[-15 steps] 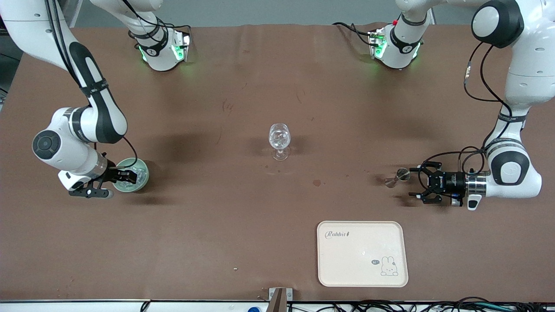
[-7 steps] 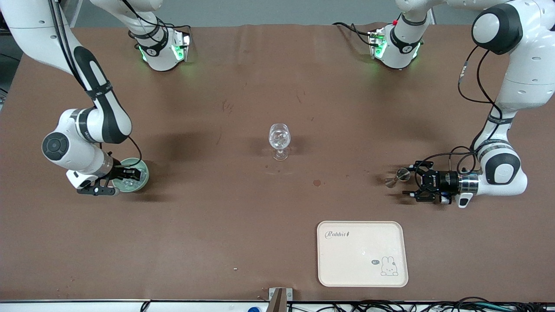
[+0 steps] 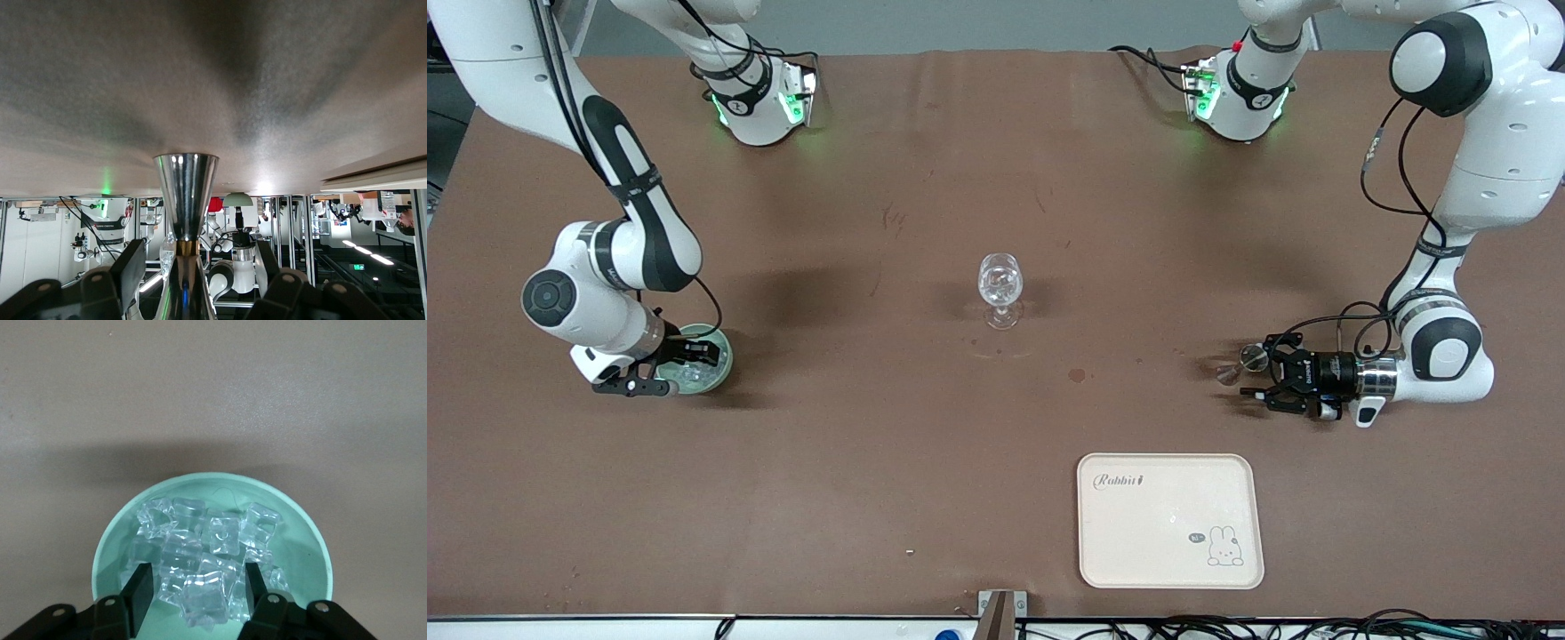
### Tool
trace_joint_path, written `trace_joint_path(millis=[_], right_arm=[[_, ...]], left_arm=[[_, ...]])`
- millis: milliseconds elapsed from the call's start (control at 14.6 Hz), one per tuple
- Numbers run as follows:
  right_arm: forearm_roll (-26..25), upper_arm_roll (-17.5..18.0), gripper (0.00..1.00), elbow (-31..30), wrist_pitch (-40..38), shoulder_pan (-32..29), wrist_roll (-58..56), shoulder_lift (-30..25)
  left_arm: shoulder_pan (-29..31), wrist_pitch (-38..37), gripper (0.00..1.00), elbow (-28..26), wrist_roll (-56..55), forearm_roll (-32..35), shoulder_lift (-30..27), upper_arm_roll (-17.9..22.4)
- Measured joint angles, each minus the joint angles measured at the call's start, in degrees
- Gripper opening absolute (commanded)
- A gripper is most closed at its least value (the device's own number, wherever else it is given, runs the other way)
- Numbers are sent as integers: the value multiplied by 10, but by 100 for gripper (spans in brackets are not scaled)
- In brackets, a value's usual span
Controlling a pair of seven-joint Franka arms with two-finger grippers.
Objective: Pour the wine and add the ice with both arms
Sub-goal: 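Lift the ice cube with the right gripper while the left gripper lifts the jigger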
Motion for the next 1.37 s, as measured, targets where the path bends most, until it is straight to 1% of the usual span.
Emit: trace_joint_path(millis=[275, 343, 412, 549, 687, 755, 893, 961, 1030, 1099, 1167, 1236, 1373], right_arm=[[0, 0, 64, 0, -1, 0, -1, -3], [0, 0, 64, 0, -3, 0, -2, -4], [0, 0, 64, 0, -5, 0, -4, -6], [0, 0, 63, 0, -9, 0, -6, -12], [0, 0, 60, 0, -17, 0, -8, -17], [0, 0, 58, 0, -22, 0, -9, -18], [0, 0, 50, 0, -27, 0, -10, -18], [0, 0, 46, -1, -28, 0, -10, -18], [0, 0, 40, -3, -28, 0, -10, -18], [0, 0, 31, -5, -28, 0, -11, -18], [0, 0, 16, -6, -28, 0, -11, -18], [0, 0, 4, -6, -28, 0, -11, -18], [0, 0, 1, -6, -28, 0, -11, -19]], left_arm=[[0, 0, 73, 0, 0, 0, 4, 0], [0, 0, 69, 0, 0, 0, 5, 0], [0, 0, 69, 0, 0, 0, 6, 0], [0, 0, 63, 0, 0, 0, 7, 0], [0, 0, 58, 0, 0, 0, 7, 0], [0, 0, 58, 0, 0, 0, 7, 0], [0, 0, 57, 0, 0, 0, 7, 0], [0, 0, 55, 0, 0, 0, 8, 0], [0, 0, 52, 0, 0, 0, 9, 0], [0, 0, 51, 0, 0, 0, 10, 0], [0, 0, 50, 0, 0, 0, 11, 0], [0, 0, 47, 0, 0, 0, 11, 0], [0, 0, 40, 0, 0, 0, 11, 0]])
